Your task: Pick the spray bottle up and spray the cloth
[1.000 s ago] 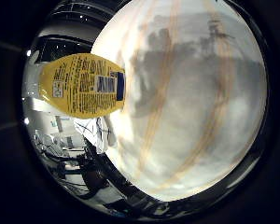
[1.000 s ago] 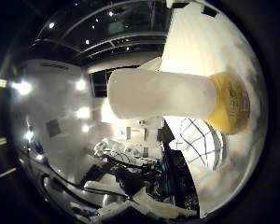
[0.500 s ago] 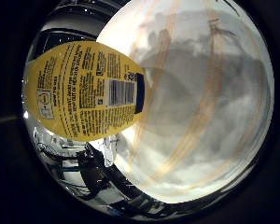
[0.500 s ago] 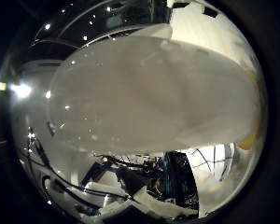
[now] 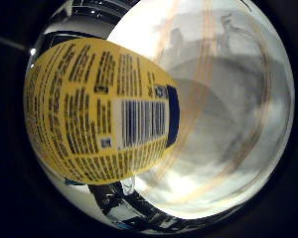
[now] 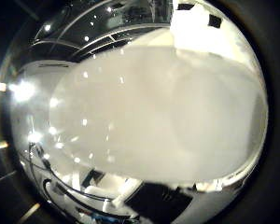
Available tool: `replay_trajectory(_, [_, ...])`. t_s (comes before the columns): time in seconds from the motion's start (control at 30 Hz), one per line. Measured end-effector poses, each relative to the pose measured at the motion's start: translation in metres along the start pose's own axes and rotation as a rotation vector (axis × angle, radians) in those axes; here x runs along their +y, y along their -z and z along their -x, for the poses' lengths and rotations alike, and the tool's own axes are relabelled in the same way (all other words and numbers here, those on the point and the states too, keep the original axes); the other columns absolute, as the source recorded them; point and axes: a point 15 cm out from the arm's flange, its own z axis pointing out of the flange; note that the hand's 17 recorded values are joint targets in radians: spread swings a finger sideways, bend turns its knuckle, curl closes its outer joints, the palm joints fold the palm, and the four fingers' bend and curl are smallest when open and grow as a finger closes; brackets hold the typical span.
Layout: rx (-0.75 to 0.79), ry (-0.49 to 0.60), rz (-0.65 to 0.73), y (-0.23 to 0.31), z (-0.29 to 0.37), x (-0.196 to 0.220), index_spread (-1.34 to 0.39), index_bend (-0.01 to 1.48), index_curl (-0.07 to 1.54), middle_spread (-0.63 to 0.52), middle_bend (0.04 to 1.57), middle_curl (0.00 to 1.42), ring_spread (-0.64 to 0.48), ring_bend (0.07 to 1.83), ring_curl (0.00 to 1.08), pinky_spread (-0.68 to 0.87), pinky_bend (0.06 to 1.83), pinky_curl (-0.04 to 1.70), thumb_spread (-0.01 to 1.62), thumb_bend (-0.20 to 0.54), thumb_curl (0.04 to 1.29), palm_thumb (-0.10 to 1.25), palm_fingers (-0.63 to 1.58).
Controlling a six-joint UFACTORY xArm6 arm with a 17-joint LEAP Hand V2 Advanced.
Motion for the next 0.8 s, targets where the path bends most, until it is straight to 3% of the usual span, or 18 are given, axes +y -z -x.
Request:
replay_trajectory(0.13, [-0.011,0.001,-0.049,0.003,0.002,-0.011,-0.34,0.26,0.32,-0.20,0.72,0.61,-0.24,0.93,0.50,-0.35,0.77,0.45,0.94,-0.001,0.35,0.69,1.04])
replay_trajectory(0.27, [-0.025,-0.002,-0.107,0.012,0.003,-0.021,-0.40,0.55,0.50,-0.22,0.90,0.73,-0.26,1.05,0.59,-0.37,0.94,0.60,0.95,-0.002,0.39,0.85,1.18])
replay_trajectory(0.43, [-0.040,-0.004,-0.145,0.019,0.005,-0.027,-0.33,0.90,0.72,-0.17,1.15,0.82,-0.23,1.23,0.68,-0.30,1.09,0.79,0.87,-0.010,0.49,1.00,1.18])
replay_trajectory(0.53, [-0.057,-0.006,-0.173,0.022,0.008,-0.032,-0.28,1.02,0.79,-0.14,1.25,0.83,-0.22,1.30,0.71,-0.27,1.12,0.89,0.83,-0.010,0.55,1.05,1.16])
replay_trajectory(0.8, [-0.076,-0.025,-0.200,0.040,0.022,-0.035,-0.21,1.14,0.84,-0.10,1.35,0.79,-0.20,1.38,0.75,-0.22,1.13,1.18,0.71,-0.017,0.69,1.07,1.11])
